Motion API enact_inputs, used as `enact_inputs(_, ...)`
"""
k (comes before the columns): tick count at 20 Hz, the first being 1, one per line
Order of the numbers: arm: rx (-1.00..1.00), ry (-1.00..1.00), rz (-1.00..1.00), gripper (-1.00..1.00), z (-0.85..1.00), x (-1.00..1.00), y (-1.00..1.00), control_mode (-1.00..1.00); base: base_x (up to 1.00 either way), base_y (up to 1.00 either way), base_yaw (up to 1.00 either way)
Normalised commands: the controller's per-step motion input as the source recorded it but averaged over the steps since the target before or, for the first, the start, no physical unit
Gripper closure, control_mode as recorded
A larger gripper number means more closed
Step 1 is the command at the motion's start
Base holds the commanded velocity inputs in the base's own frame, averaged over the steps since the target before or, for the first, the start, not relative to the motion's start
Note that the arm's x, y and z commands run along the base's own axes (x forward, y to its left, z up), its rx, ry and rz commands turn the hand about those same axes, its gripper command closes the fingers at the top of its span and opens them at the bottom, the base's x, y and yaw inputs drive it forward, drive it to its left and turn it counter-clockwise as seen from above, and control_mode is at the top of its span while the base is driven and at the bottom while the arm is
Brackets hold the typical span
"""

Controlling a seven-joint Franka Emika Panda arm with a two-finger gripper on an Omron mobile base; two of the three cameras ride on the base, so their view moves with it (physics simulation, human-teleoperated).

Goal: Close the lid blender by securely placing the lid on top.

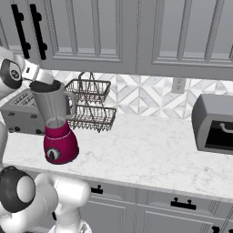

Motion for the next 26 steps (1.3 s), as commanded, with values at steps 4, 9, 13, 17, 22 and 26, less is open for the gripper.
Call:
enact_inputs(4, 0.0, 0.0, -0.03, 1.0, 0.0, 0.23, 0.0, -1.0, 0.0, 0.0, 0.0)
enact_inputs(9, 0.0, -0.01, -0.03, 1.0, 0.0, 0.04, 0.0, -1.0, 0.0, 0.0, 0.0)
enact_inputs(13, 0.0, -0.04, -0.03, 1.0, 0.0, 0.0, 0.0, -1.0, 0.0, 0.0, 0.0)
enact_inputs(17, 0.0, -0.06, -0.02, 1.0, -0.05, 0.0, 0.0, -1.0, 0.0, 0.0, 0.0)
enact_inputs(22, 0.0, -0.1, -0.02, 1.0, -0.15, 0.0, 0.0, -1.0, 0.0, 0.0, 0.0)
enact_inputs(26, -0.01, -0.08, -0.02, 1.0, -0.21, 0.09, 0.0, -1.0, 0.0, 0.0, 0.0)
